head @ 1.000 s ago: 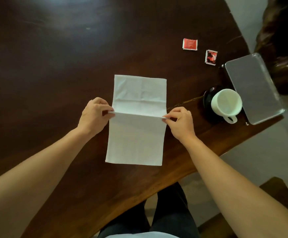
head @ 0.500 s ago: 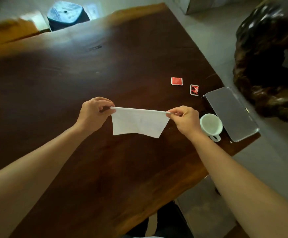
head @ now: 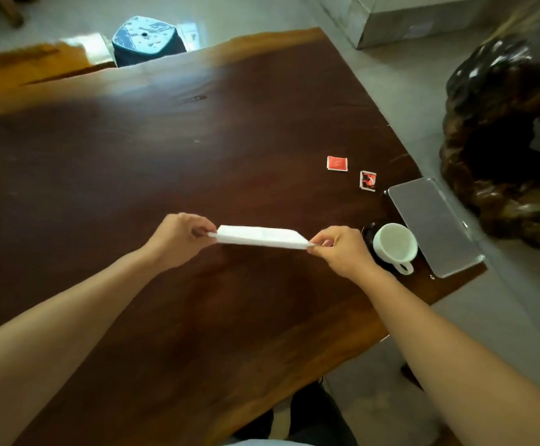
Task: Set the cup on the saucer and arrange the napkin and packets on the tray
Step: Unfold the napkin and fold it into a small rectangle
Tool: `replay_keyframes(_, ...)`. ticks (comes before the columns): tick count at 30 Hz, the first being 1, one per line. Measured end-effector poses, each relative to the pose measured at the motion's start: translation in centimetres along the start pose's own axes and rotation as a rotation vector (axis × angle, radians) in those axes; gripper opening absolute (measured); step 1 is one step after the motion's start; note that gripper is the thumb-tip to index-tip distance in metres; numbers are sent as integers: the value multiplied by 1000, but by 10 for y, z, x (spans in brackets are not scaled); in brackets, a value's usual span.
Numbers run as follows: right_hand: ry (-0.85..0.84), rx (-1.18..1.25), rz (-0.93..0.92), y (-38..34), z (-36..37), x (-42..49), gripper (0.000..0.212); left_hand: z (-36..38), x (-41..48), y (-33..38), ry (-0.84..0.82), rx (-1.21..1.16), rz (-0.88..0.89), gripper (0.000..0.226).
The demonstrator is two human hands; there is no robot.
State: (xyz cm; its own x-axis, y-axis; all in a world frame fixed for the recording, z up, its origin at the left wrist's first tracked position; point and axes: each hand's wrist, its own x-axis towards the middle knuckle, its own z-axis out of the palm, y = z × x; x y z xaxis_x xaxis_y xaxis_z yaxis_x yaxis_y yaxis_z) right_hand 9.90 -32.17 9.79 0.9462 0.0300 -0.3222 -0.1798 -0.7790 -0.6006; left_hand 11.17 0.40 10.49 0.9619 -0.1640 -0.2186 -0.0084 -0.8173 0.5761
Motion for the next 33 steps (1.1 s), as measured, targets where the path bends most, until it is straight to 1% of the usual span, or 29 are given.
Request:
replay_keyframes(1, -57, -23, 30, 8, 13, -8, 11, 11, -10, -10, -88, 29, -16, 11)
replay_keyframes(3, -153, -20, 104, 24, 40, -25, 12, 35, -32, -29, -249, 63, -72, 26)
replay_keyframes(4, -199, -12, 135, 30, 52, -34, 11, 45, -43, -36, -311, 68, -95, 27)
replay_keyframes(7, -325, -6, 216, 45, 81, -60, 8, 72, -71, -48, -443, 77, -127, 13)
replay_keyframes(10, -377, 0, 252, 52, 96, -76, 9, 86, -87, -54, -505, 74, -163, 9)
replay_keyframes(11, -370, 10, 255, 52, 98, -77, 10, 87, -88, -55, -493, 48, -180, 9)
replay_keyframes(15, -288, 26, 291, 50, 94, -70, 10, 83, -77, -54, -351, -141, -317, 3)
replay_keyframes(18, -245, 10, 291, 44, 93, -59, 10, 85, -68, -53, -293, -203, -376, 5)
replay_keyframes(20, -180, 43, 301, 41, 95, -45, 12, 87, -57, -54, -213, -243, -398, 8)
replay_keyframes(23, -68, 148, 335, 30, 93, -35, 17, 85, -51, -48, -82, -394, -454, 14)
replay_keyframes(25, -64, 183, 413, 51, 128, -9, 18, 117, -27, -68, -82, -405, -518, 17)
replay_keyframes(28, -1, 214, 408, 47, 131, -9, 18, 123, -27, -61, -25, -406, -503, 20)
replay_keyframes(30, 57, 188, 402, 49, 134, -1, 16, 126, -19, -58, 23, -377, -495, 21)
replay_keyframes(33, 122, 109, 451, 57, 150, 11, 17, 142, -4, -61, 76, -286, -510, 21)
